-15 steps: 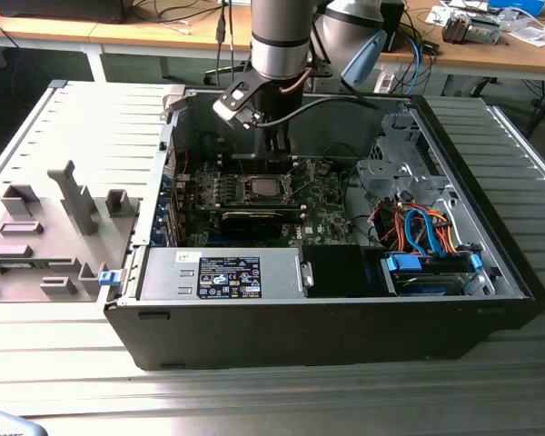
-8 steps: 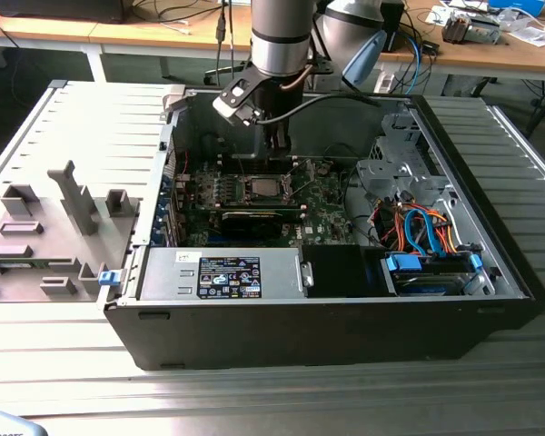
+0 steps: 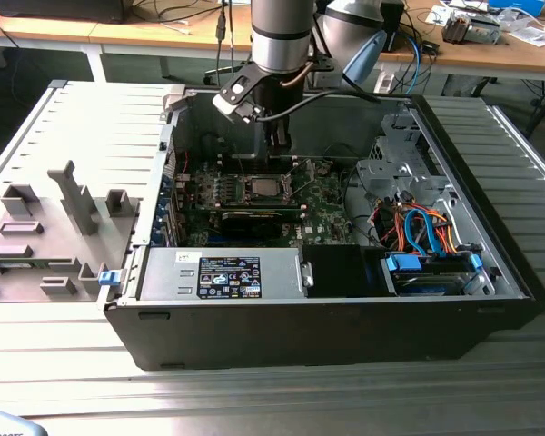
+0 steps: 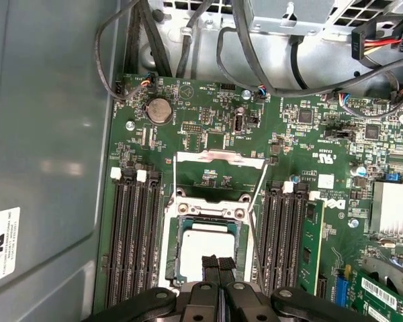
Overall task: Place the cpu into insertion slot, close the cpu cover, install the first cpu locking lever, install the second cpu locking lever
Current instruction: 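Place the cpu into insertion slot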
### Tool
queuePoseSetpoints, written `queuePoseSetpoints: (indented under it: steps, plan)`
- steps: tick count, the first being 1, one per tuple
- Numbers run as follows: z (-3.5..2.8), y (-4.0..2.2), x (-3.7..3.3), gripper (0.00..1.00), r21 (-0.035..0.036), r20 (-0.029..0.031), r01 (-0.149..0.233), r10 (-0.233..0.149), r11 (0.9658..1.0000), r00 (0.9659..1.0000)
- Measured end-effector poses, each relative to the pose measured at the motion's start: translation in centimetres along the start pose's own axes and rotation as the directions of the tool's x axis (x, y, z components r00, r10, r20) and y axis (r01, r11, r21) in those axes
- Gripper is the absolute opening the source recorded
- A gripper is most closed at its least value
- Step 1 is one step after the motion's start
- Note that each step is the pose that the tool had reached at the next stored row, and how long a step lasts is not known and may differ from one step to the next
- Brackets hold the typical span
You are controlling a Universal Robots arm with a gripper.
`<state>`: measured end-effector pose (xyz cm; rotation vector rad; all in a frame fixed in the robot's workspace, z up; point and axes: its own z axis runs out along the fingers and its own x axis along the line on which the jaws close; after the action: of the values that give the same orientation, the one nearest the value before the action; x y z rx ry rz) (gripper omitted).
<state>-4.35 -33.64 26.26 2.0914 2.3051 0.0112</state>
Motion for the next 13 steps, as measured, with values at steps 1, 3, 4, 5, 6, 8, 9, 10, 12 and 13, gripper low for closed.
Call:
queuePoseSetpoints:
  steps: [1, 3, 4, 5, 6, 8, 9, 10, 12, 13]
  plan:
    - [-0.05, 0.0, 0.0, 0.11, 0.0, 0.0, 0.0, 0.0, 1.0, 1.0]
    - [-0.17, 0.0, 0.0, 0.11, 0.0, 0.0, 0.0, 0.0, 1.0, 1.0]
    - [-0.24, 0.01, 0.0, 0.11, 0.0, 0.0, 0.0, 0.0, 1.0, 1.0]
    - [-0.29, 0.01, 0.0, 0.11, -0.0001, 0.0, 0.0, 0.0, 1.0, 1.0]
    - [-0.32, 0.01, 0.0, 0.11, -0.0001, -0.0001, 0.0, 0.0, 1.0, 1.0]
    - [-0.45, 0.01, -0.01, 0.11, -0.0001, -0.0001, 0.0, 0.0, 1.0, 1.0]
    - [-0.49, 0.01, -0.01, 0.11, -0.0001, -0.0001, 0.0, 0.0, 1.0, 1.0]
    - [-0.53, 0.01, -0.01, 0.11, 0.0, 0.0, 0.0, 0.0, 1.0, 1.0]
    - [-0.64, 0.02, -0.01, 0.11, 0.0, 0.0001, 0.0, 0.0, 1.0, 1.0]
    - [-0.69, 0.02, -0.01, 0.11, 0.0, 0.0, 0.0, 0.0, 1.0, 1.0]
